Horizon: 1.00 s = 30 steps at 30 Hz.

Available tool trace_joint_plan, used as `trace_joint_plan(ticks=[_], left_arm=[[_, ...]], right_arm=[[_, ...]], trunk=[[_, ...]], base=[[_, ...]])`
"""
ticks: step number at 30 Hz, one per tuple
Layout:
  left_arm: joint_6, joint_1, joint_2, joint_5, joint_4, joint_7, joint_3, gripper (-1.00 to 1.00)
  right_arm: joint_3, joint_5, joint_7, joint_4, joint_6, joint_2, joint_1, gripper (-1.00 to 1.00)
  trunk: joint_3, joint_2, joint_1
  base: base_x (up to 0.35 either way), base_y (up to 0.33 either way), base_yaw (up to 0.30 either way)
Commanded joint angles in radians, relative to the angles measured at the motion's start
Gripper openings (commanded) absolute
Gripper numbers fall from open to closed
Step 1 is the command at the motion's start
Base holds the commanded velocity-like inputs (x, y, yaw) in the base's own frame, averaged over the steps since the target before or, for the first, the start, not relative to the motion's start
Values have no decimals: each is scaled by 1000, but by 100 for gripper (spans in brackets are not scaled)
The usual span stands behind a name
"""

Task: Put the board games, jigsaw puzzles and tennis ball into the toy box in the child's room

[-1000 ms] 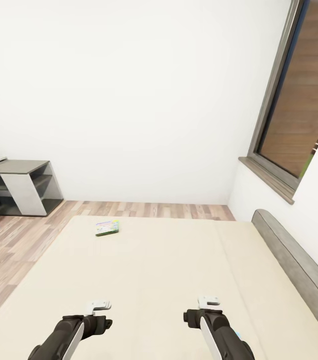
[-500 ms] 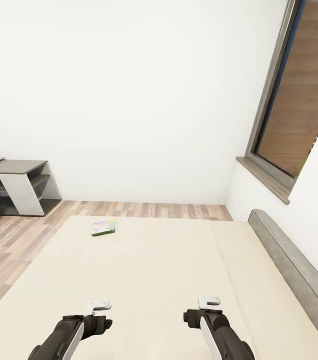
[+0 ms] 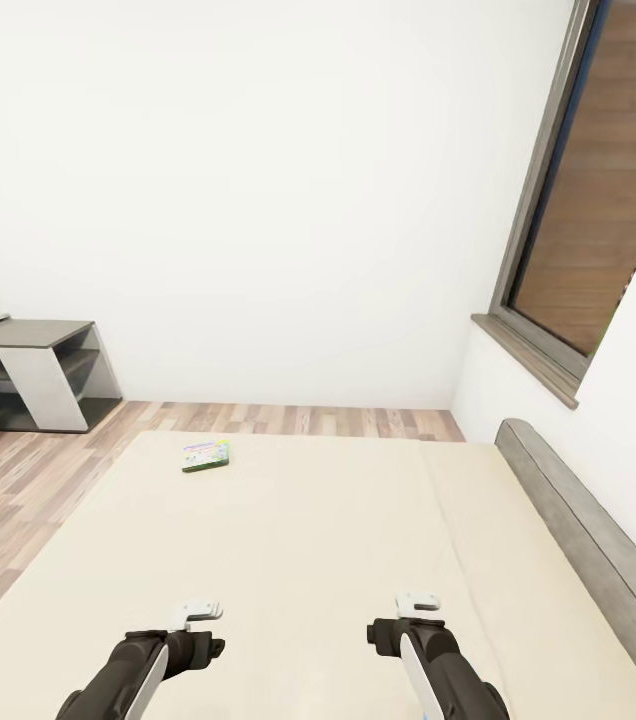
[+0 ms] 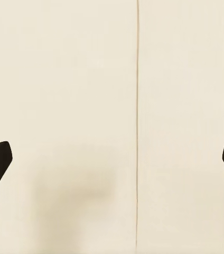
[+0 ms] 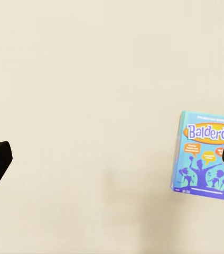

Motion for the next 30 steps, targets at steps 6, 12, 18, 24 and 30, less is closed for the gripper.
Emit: trace_joint_plan(ticks=[6,12,18,24,30], left_arm=[[6,-1,-2,2,-2,-4,3,100],[6,-1,-2,2,-2,-4,3,100],[5,-1,-4,0,-2,-4,3,100],[5,-1,-6,0,-2,-4,3,100],[5,-1,-10,0,-2,-4,3,100]], right_arm=[[1,-4,-5,-1,4,0,-1,100],[1,-4,-5,-1,4,0,-1,100],[2,-4,-6,2,-4,0,-1,100],[1,-4,-7,2,-3,0,-2,100],[1,-4,-7,2,-2,0,-2,100]], trunk=[[-2,-2,1],[-2,-2,1],[-2,-2,1],[-2,-2,1],[-2,-2,1]], base=[[0,-150,0],[0,-35,0],[0,-5,0],[0,0,0],[0,0,0]])
